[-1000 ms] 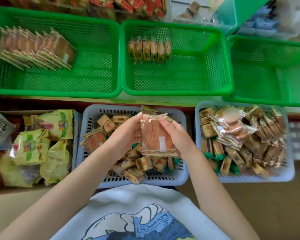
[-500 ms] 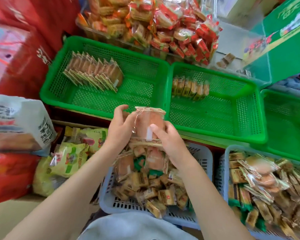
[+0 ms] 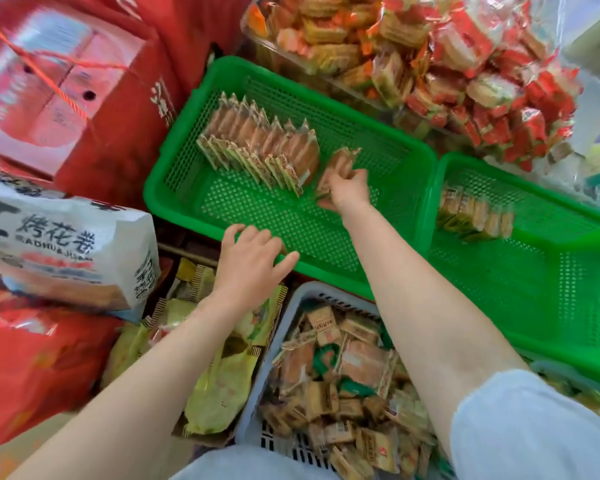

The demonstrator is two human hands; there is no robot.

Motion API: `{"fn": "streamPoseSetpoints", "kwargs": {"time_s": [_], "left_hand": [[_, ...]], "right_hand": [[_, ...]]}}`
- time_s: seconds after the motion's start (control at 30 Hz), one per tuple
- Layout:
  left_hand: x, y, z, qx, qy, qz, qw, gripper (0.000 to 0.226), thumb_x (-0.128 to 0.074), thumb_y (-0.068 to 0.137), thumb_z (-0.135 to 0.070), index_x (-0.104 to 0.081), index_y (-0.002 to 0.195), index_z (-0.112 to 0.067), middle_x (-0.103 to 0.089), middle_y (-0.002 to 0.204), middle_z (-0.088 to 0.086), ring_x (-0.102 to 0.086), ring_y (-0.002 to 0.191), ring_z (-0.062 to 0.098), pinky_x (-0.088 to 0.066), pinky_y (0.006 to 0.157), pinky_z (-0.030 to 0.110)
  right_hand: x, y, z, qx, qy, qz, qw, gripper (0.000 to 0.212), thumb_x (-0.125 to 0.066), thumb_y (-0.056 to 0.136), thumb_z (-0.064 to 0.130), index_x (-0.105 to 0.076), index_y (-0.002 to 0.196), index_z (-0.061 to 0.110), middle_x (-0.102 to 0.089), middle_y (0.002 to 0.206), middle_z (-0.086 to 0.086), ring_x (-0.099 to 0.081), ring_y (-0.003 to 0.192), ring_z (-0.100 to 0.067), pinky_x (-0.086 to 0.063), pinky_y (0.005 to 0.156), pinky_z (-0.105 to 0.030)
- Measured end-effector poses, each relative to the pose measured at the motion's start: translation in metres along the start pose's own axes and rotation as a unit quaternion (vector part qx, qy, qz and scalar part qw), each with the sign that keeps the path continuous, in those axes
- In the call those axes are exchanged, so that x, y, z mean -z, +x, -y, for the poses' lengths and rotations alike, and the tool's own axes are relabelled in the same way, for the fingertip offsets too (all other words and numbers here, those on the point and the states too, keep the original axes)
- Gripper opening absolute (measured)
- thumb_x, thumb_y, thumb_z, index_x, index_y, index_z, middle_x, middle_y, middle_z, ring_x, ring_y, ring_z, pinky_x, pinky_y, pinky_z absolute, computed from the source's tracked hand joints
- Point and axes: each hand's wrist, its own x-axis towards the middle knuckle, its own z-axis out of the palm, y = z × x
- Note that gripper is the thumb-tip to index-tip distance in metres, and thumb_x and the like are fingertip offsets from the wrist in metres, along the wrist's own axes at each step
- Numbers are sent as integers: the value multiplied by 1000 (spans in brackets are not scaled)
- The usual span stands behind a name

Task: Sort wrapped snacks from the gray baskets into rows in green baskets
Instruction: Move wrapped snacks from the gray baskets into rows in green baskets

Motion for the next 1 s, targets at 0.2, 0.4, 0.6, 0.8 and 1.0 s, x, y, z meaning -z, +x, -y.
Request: {"fn": "streamPoseSetpoints", "kwargs": {"time_s": [0.2, 0.4, 0.6, 0.8, 1.0], "left_hand": [[-12, 2, 4, -2, -11, -32, 999, 60, -19, 97, -58, -68, 96, -23, -65, 102, -4, -56, 105, 23, -22, 108, 44], [-8, 2, 2, 2, -7, -46, 999, 55, -27, 101, -55, -70, 98, -20, -65, 102, -2, -57, 106, 24, -22, 108, 44], [-12, -31, -21, -34, -104, -181, 977, 38, -49, 97, -30, -61, 123, -6, -60, 123, 12, -49, 119, 31, -32, 107, 45], [-67, -120, -22, -36, -71, -94, 992, 32, -55, 89, -21, -65, 115, -4, -62, 119, 16, -50, 116, 35, -38, 99, 47], [-90, -164, -6, -46, -19, -75, 996, 33, -56, 83, -17, -69, 110, -5, -65, 113, 15, -47, 111, 30, -34, 93, 42]], "right_hand": [[-23, 5, -10, 38, -35, 50, 997, 57, -65, 93, 42, -41, 141, 23, -54, 139, -9, -66, 106, -31, -58, 90, -46], [27, -67, -18, 15, 22, 74, 997, 38, -50, 104, 36, -54, 137, 17, -59, 132, -6, -72, 90, -23, -62, 69, -33], [78, -183, -71, -14, 112, 200, 973, 27, -47, 106, 27, -66, 104, 7, -71, 88, -14, -69, 70, -29, -56, 54, -32], [67, -191, -181, -131, -137, 179, 965, 31, -57, 100, 31, -62, 126, 15, -70, 109, -6, -70, 88, -22, -61, 81, -41], [19, -190, -231, -109, -267, 224, 931, 110, -81, 77, 51, -8, 158, 32, -27, 155, -15, -40, 137, -36, -43, 105, -41]]}}
